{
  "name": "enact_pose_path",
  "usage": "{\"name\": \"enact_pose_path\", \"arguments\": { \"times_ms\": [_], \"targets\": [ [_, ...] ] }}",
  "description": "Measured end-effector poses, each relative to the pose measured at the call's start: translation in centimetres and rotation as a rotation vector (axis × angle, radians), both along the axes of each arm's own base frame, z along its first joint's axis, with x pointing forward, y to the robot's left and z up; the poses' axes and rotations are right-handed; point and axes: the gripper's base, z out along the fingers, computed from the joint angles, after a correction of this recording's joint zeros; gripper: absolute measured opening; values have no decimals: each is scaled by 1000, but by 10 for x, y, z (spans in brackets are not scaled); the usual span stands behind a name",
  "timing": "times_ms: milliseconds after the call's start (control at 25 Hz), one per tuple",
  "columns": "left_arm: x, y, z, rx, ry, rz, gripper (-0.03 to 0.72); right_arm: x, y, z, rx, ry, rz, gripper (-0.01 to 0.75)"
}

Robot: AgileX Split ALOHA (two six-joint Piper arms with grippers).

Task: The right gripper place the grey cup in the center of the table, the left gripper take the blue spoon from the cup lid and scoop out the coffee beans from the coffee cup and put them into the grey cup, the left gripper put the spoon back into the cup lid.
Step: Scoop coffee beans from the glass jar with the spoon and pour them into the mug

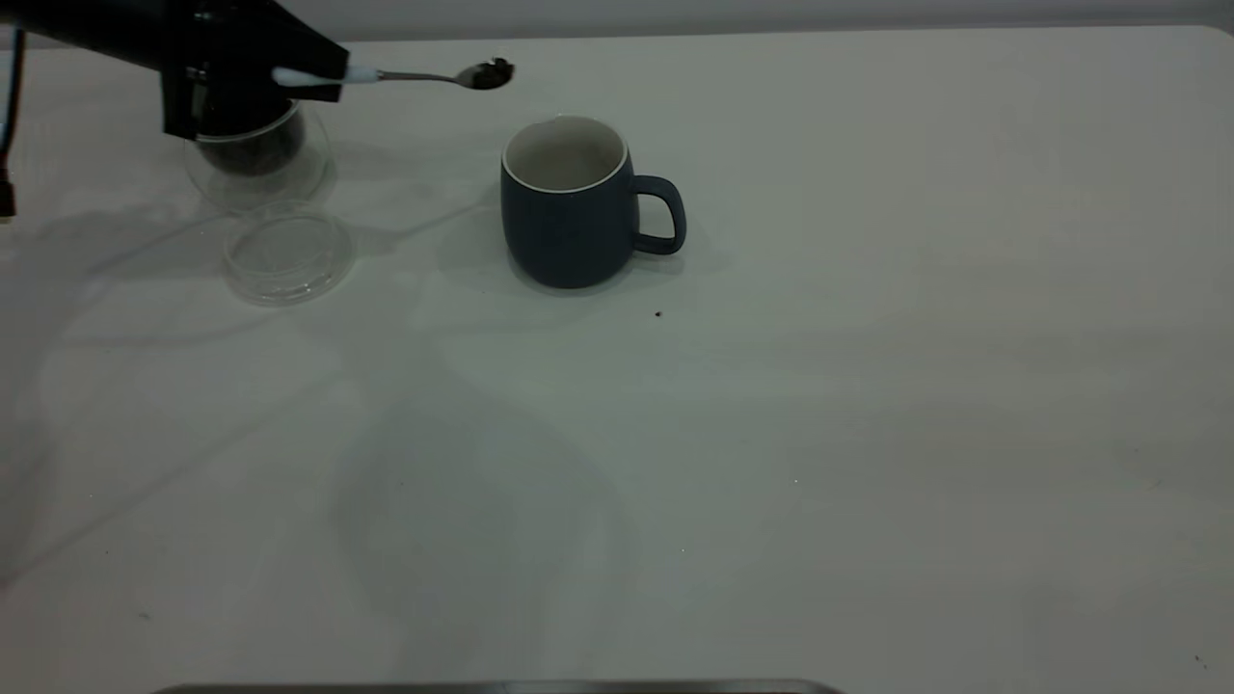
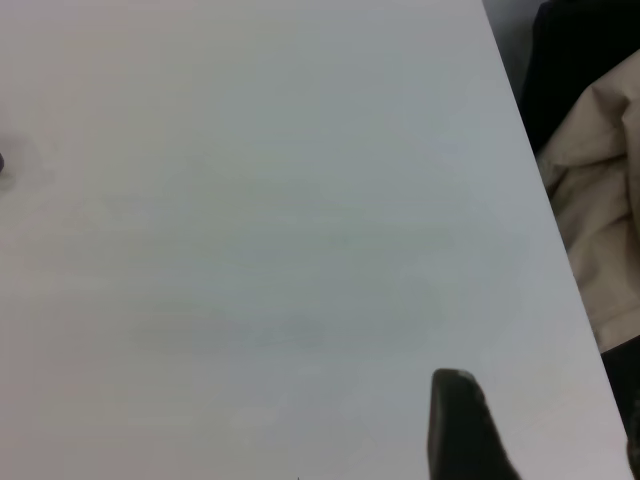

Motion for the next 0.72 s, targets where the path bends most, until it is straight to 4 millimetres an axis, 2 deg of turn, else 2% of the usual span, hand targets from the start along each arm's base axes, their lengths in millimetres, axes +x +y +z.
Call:
{"name": "enact_pose_path", "arguments": {
  "times_ms": [200, 520, 720],
  "targets": [
    [-1, -14, 0, -1, 1, -31, 128, 0, 0, 0, 0, 0, 0, 364],
    [-2, -18, 0, 2, 10, -38, 128, 0, 0, 0, 0, 0, 0, 364],
    [-6, -35, -3, 40, 8, -115, 128, 0, 0, 0, 0, 0, 0, 364]
  ]
}}
